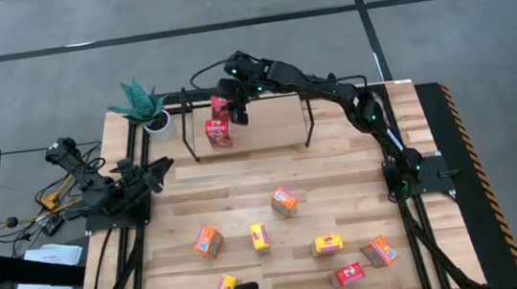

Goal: Stack cereal on shelf
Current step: Put the top red cereal box on the shelf aligned with the other red cereal box

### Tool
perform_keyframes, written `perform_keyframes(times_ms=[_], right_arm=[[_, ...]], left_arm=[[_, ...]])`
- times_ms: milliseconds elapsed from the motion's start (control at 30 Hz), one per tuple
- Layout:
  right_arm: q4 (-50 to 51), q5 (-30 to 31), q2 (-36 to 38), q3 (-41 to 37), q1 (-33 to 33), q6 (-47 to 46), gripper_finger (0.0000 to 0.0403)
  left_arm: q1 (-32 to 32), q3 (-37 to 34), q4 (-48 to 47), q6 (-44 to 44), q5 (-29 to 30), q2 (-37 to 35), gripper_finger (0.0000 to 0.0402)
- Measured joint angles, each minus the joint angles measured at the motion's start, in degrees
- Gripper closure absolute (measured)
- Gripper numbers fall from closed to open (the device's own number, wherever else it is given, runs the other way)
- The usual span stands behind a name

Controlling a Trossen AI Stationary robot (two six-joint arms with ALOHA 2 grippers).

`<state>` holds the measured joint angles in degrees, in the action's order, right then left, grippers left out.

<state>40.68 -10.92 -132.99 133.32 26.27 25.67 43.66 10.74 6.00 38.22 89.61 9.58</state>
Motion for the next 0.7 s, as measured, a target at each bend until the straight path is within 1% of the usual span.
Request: perform_keyframes(times_ms=[333, 433, 533, 700], right_arm=[[1.05, -0.08, -1.61, -0.13, 0.23, -0.46, 0.0240], [-1.24, -0.15, -2.29, 0.22, -0.19, -0.13, 0.0238], [0.32, -0.42, -3.26, -0.14, -0.11, -0.52, 0.0233], [-0.75, -0.45, -4.06, -0.07, -0.21, -0.32, 0.0228]], left_arm=[[0.00, 0.00, -0.06, 0.55, 0.45, 0.00, 0.0116], [0.00, 0.00, -0.04, 0.61, 0.45, 0.00, 0.0116], [0.00, 0.00, -0.05, 0.77, 0.43, 0.00, 0.0116], [0.00, 0.00, -0.08, 1.48, 0.43, 0.00, 0.0116]])
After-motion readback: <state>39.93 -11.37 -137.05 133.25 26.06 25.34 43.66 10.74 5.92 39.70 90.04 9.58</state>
